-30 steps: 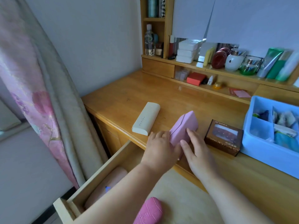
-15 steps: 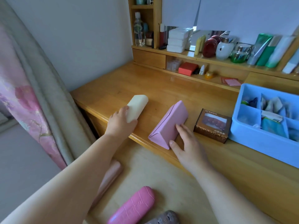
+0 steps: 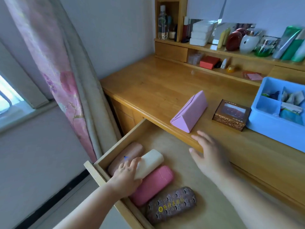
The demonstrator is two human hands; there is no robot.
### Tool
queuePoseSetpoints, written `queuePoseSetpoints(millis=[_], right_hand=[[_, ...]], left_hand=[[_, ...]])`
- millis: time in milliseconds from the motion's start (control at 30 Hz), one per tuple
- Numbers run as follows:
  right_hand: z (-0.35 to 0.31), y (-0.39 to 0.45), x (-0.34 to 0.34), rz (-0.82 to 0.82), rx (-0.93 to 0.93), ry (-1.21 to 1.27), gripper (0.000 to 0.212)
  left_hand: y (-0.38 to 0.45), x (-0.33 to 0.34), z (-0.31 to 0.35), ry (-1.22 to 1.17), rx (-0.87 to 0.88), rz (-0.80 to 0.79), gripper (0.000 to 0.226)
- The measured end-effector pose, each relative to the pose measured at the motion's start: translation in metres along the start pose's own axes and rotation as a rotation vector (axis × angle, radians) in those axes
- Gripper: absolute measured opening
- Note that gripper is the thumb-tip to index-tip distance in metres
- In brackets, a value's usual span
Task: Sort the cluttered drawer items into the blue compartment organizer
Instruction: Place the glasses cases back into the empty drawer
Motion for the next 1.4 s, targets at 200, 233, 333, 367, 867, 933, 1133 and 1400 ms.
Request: queuePoseSetpoints(millis=[200, 233, 333, 367, 867, 933, 1133, 1400], right_hand=[[-0.005, -0.059, 0.065, -0.319, -0.109, 0.015, 0.038], [0.003, -0.062, 0.077, -0.367, -0.052, 0.06, 0.041], [0.018, -0.065, 0.097, -0.412, 0.097, 0.125, 0.045], [0.019, -0.064, 0.101, -0.419, 0.129, 0.132, 0.046], [-0.021, -0.01, 0.146, -0.483, 0.323, 0.426, 0.086], [-0.013, -0.009, 0.144, -0.463, 0.44, 0.633, 0.069], [-0.002, -0.012, 0.136, -0.587, 0.47, 0.777, 0.033], [-0.001, 0.018, 0.122, -0.49, 0.528, 1.047, 0.021]], left_hand=[[0.012, 0.003, 0.001, 0.332, -0.155, 0.0, 0.075], [0.012, 0.005, 0.002, 0.369, -0.169, 0.013, 0.07], [0.011, 0.005, 0.001, 0.4, -0.222, -0.015, 0.057], [0.01, 0.005, 0.001, 0.419, -0.227, -0.032, 0.059], [0.042, -0.011, 0.01, 0.399, 0.28, 0.004, 0.063], [0.058, -0.012, 0.024, 0.421, 0.337, 0.027, 0.055], [0.069, -0.003, 0.027, 0.445, 0.304, 0.05, 0.048], [0.001, -0.042, -0.049, -0.271, 0.173, 0.516, 0.05]])
Point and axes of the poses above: each hand's wrist, its own y-axis towards the middle knuckle, its own x-axis out of the palm, z = x × y, the point moved 3 cm from there along y, towards the middle knuckle, and after that the axes turned 10 degrees about -z, right-handed, at the moved point
